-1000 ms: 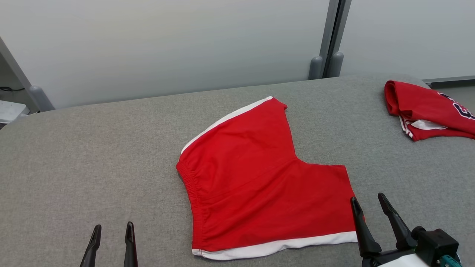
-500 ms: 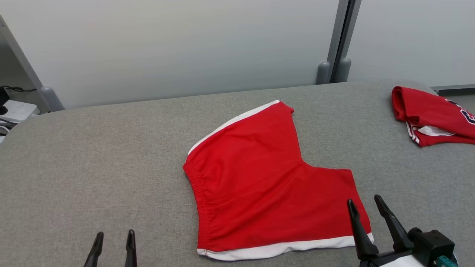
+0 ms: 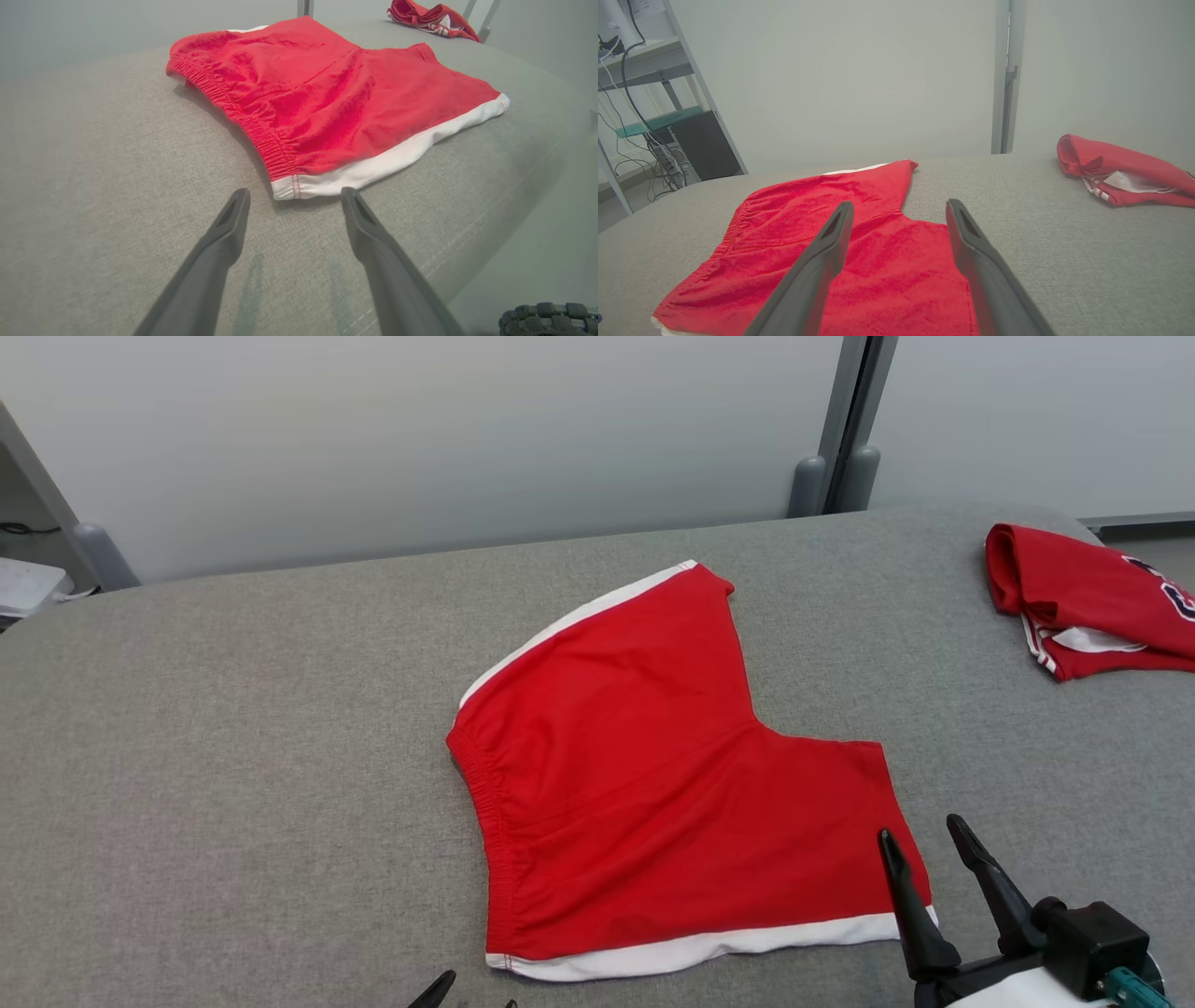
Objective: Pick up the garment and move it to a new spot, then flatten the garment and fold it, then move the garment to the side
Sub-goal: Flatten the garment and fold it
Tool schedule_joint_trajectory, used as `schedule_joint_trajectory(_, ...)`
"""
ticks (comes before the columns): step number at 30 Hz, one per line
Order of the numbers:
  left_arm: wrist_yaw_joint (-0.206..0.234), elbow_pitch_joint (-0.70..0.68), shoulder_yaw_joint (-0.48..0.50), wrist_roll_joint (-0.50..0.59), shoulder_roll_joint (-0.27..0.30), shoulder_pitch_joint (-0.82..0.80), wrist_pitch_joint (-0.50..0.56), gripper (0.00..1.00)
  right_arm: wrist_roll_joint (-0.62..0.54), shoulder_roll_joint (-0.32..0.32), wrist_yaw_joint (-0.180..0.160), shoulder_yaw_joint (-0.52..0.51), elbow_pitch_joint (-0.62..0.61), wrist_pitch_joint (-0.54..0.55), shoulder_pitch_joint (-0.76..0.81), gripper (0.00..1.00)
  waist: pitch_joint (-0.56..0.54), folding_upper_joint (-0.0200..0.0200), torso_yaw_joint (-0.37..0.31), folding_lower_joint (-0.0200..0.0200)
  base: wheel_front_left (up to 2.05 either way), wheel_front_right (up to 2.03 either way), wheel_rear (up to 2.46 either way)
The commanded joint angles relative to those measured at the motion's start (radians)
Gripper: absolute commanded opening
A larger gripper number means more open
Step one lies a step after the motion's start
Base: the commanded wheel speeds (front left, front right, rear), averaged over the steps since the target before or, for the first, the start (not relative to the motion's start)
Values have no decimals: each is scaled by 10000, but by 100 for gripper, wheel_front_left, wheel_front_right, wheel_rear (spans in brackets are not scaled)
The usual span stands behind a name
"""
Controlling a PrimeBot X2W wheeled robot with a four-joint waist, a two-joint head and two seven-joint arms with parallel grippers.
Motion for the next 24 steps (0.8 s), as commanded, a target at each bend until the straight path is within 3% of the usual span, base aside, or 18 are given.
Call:
schedule_joint_trajectory(1, -6, 44, 68, 49, 143, -696, -61, 100, 91, -207, -2, 235, -294, -132, -376, 100, 165, 0, -74, 0, 0, 0, 0)
schedule_joint_trajectory(8, -8, 1257, -416, 460, 152, -1794, -61, 100, 96, -452, -2, 173, -392, -132, -620, 100, 716, 0, -207, 0, 0, 0, 0)
schedule_joint_trajectory(16, -9, 1452, -283, 677, -9, -2222, -61, 100, 69, -535, -2, 156, -427, -132, -807, 100, 1009, 0, -312, 0, 0, 0, 0)
schedule_joint_trajectory(18, -9, 1462, -261, 684, -18, -2232, -61, 83, 76, -544, -2, 170, -403, -132, -835, 100, 1015, 0, -351, 0, 0, 0, 0)
schedule_joint_trajectory(19, -9, 1459, -250, 670, -22, -2225, -61, 47, 76, -545, -2, 167, -393, -132, -842, 100, 1010, 0, -361, 0, 0, 0, 0)
schedule_joint_trajectory(20, -9, 1465, -231, 638, -31, -2210, -61, 35, 73, -542, -2, 155, -386, -132, -845, 100, 1003, 0, -367, 0, 0, 0, 0)
schedule_joint_trajectory(24, -9, 1482, -195, 572, -42, -2155, -61, 16, 86, -515, -2, 117, -347, -132, -840, 100, 966, 0, -364, 0, 0, 0, 0)
